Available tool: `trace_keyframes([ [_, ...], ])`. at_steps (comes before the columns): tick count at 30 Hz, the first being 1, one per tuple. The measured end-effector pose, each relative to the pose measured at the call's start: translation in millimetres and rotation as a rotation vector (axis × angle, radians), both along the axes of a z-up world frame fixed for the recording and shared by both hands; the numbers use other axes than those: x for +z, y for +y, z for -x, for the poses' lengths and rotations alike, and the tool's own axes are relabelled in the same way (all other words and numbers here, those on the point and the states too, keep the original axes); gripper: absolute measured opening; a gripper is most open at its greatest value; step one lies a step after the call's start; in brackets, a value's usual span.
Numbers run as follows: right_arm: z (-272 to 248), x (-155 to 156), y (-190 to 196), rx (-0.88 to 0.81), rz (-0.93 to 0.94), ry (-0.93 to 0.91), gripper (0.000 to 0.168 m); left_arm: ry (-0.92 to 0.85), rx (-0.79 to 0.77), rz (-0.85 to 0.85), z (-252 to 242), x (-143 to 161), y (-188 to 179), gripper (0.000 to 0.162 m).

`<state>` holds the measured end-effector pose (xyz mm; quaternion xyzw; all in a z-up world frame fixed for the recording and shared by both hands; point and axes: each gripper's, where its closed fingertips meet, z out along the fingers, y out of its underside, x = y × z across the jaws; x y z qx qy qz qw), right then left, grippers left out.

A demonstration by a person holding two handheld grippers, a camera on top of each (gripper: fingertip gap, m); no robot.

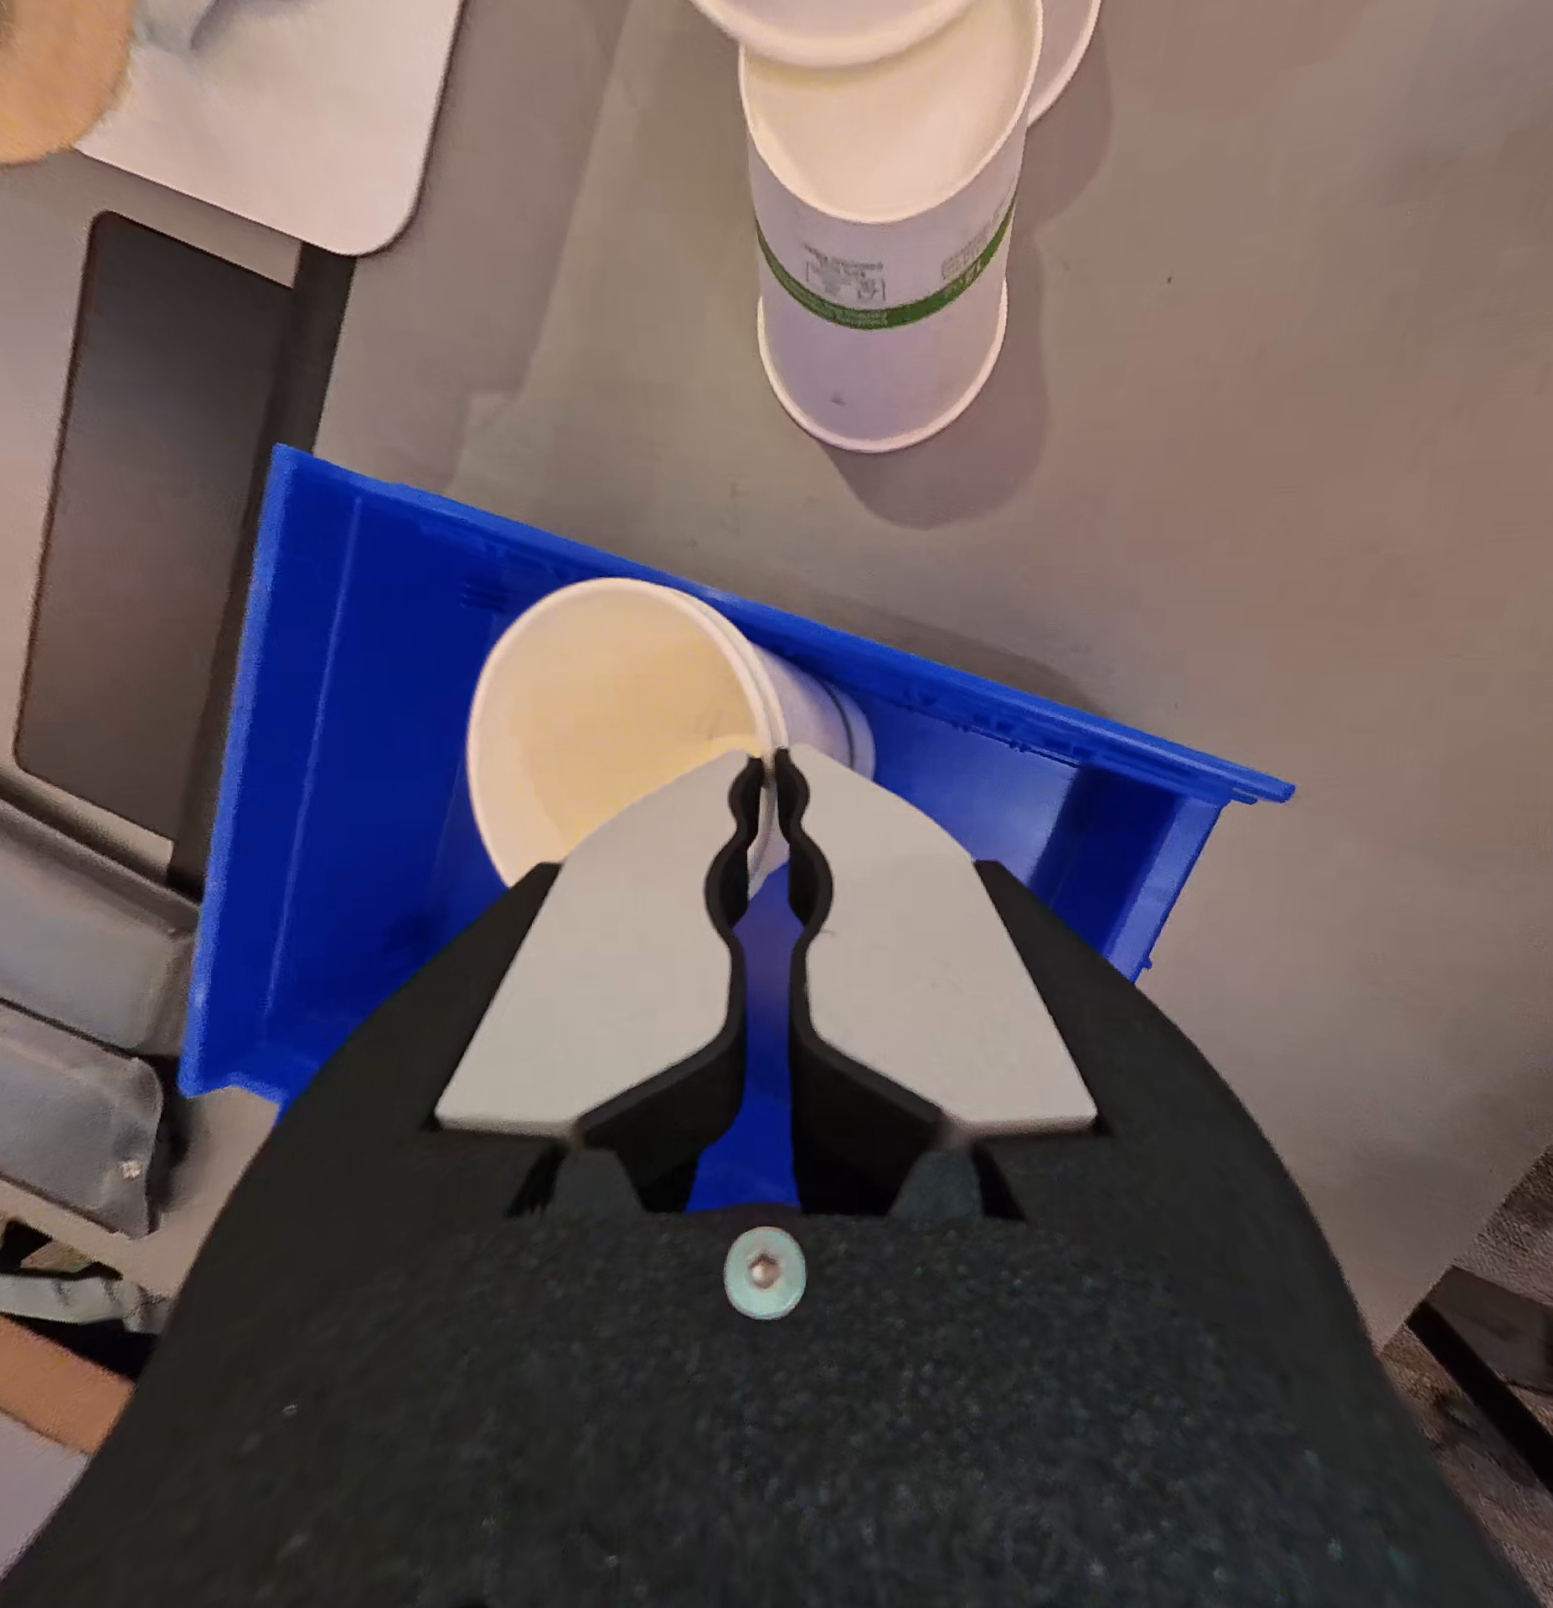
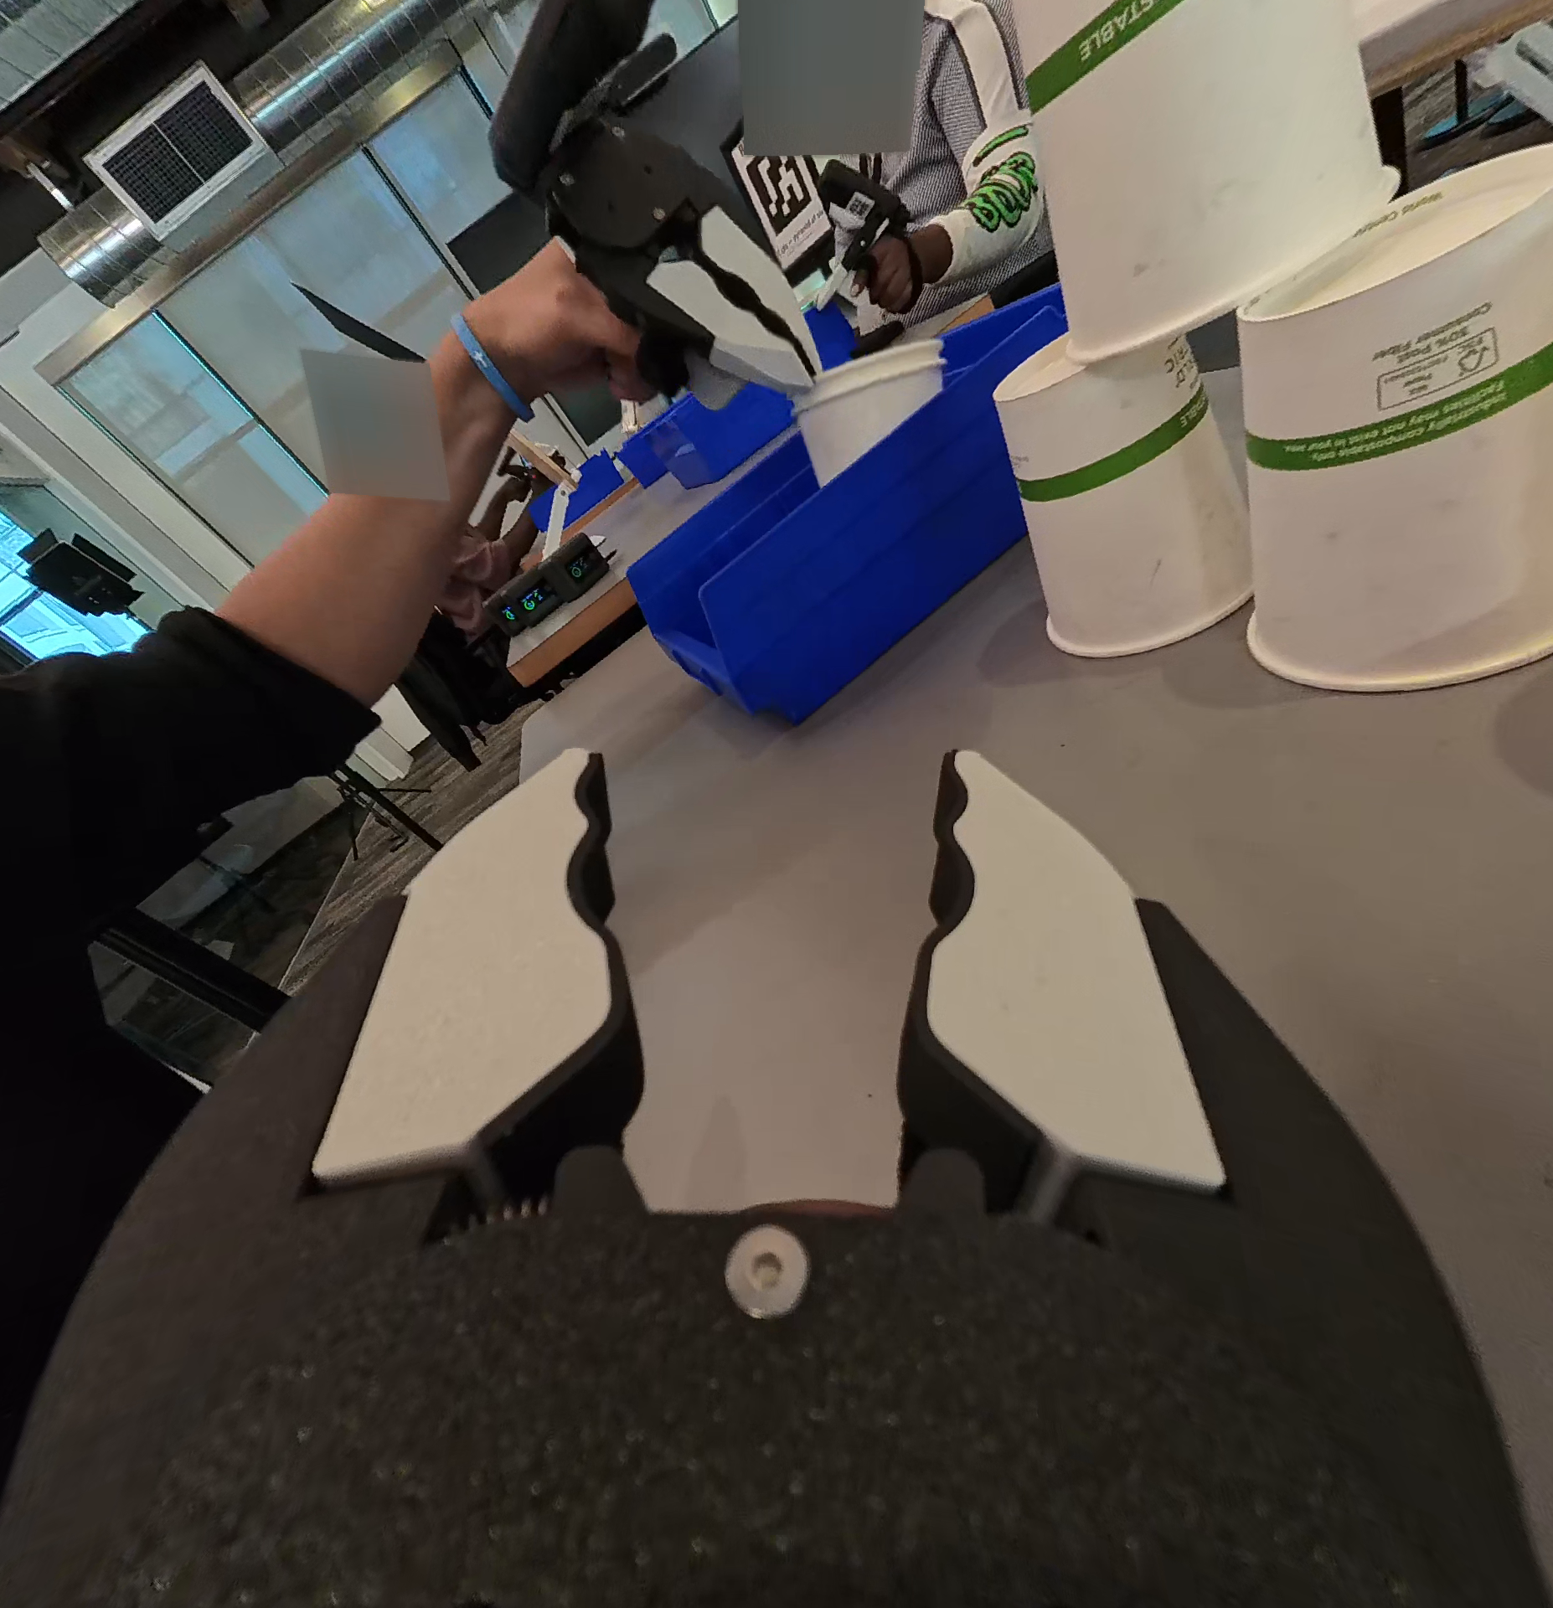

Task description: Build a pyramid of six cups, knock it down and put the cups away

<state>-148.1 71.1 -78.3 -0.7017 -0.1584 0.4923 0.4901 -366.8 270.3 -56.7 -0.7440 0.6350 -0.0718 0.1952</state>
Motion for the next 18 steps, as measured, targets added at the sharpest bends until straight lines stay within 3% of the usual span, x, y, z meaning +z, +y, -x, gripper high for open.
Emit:
trace_keyframes([
  [11,3,1,1,0.005,0.01,0.017,0.071,-0.136,0.058,-0.135,4,69,0,0.003],
  [18,2,25,24,-0.029,-0.018,0.15,0.074,-0.537,0.147,-0.311,-16,173,-19,0.002],
])
